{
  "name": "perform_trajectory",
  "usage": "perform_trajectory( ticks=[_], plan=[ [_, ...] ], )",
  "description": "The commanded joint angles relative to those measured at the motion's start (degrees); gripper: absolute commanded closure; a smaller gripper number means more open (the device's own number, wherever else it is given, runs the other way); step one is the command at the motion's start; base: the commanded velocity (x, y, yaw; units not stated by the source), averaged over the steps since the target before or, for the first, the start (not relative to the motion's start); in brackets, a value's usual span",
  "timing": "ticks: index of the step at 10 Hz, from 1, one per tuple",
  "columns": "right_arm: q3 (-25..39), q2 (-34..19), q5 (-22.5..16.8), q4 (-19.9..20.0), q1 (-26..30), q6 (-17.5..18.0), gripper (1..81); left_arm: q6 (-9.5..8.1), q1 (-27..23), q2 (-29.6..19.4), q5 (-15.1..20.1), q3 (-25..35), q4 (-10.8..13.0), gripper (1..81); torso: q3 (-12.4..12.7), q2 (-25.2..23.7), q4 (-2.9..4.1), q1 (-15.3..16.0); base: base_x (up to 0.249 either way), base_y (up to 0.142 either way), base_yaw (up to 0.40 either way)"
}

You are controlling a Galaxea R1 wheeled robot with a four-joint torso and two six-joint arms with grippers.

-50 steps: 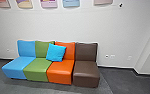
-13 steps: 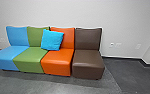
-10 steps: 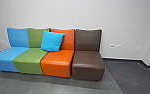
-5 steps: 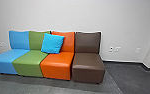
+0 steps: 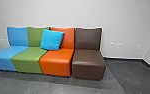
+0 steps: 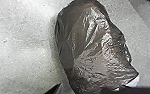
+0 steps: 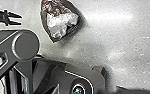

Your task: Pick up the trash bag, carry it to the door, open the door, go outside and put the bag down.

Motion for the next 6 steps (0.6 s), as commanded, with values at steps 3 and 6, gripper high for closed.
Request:
perform_trajectory(
  ticks=[3, 6],
  plan=[
    [3.0, -4.77, -5.31, 2.08, 6.27, 0.04, 1.0, -0.24, -11.03, 0.89, 7.48, -0.04, -2.05, 1.0, -9.17, -9.71, 0.0, 6.2, 0.0, 0.0, 0.0],
    [4.23, -5.74, -8.47, 3.22, 8.91, 0.04, 1.0, -0.25, -14.72, 1.33, 10.48, -0.04, -2.14, 1.0, -8.31, -15.06, 0.0, 9.68, 0.0, 0.0, 0.0]
  ],
)
